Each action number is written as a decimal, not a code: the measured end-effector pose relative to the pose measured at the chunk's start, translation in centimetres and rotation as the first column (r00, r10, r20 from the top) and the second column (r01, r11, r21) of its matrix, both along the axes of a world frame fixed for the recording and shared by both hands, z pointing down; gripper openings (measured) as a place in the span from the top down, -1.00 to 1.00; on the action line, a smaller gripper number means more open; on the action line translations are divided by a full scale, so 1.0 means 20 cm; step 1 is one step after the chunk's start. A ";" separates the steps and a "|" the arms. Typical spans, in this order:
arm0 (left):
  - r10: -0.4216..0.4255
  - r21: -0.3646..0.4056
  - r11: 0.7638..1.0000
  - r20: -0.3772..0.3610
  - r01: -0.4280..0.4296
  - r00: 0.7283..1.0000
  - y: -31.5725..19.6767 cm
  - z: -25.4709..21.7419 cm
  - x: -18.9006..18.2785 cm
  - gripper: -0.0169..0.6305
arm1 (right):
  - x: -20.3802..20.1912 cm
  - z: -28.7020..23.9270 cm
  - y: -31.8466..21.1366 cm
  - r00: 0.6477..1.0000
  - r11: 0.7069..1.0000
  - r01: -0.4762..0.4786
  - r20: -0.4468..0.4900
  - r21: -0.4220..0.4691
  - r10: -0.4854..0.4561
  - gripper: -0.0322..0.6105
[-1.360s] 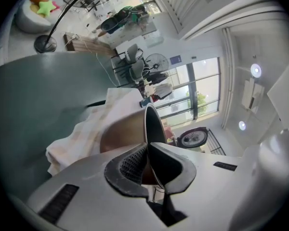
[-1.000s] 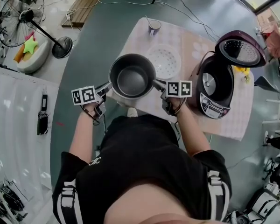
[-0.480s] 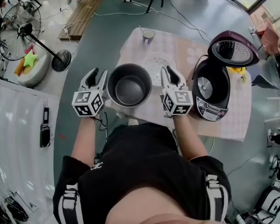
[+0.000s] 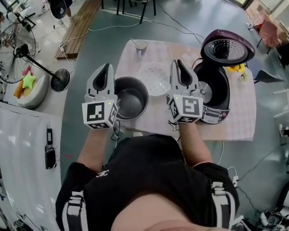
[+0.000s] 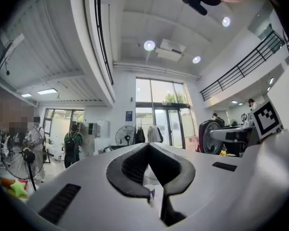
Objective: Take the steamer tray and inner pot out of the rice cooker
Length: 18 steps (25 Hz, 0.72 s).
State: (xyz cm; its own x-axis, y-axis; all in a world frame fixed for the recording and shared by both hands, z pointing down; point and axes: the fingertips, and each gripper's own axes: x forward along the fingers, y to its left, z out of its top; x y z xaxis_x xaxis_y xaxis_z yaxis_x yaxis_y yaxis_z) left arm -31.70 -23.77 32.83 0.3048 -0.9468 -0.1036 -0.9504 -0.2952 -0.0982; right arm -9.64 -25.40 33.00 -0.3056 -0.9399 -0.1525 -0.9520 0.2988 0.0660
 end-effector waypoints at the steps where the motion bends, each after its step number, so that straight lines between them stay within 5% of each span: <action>1: 0.012 0.004 1.000 0.002 -0.012 1.000 0.00 -0.01 0.03 0.93 | 0.04 -0.03 0.02 1.000 1.000 -0.017 0.000 0.015 0.017 0.85; 8: 0.132 0.020 0.991 -0.004 -0.132 0.991 -0.01 -0.06 0.38 0.94 | 0.38 -0.08 0.10 0.986 0.986 -0.166 0.030 0.025 0.165 0.90; 18: 0.224 -0.048 0.973 -0.035 -0.225 0.974 -0.04 0.01 0.79 0.94 | 0.73 -0.07 0.19 0.977 0.977 -0.212 0.018 0.018 0.212 0.90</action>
State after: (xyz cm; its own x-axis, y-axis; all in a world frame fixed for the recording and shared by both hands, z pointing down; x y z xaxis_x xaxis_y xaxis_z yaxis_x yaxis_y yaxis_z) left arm -15.89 -24.65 33.10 0.5079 -0.8587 -0.0682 -0.8614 -0.5055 -0.0505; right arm 4.97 -21.60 31.59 -0.0973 -0.9798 -0.1748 -0.9946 0.0892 0.0538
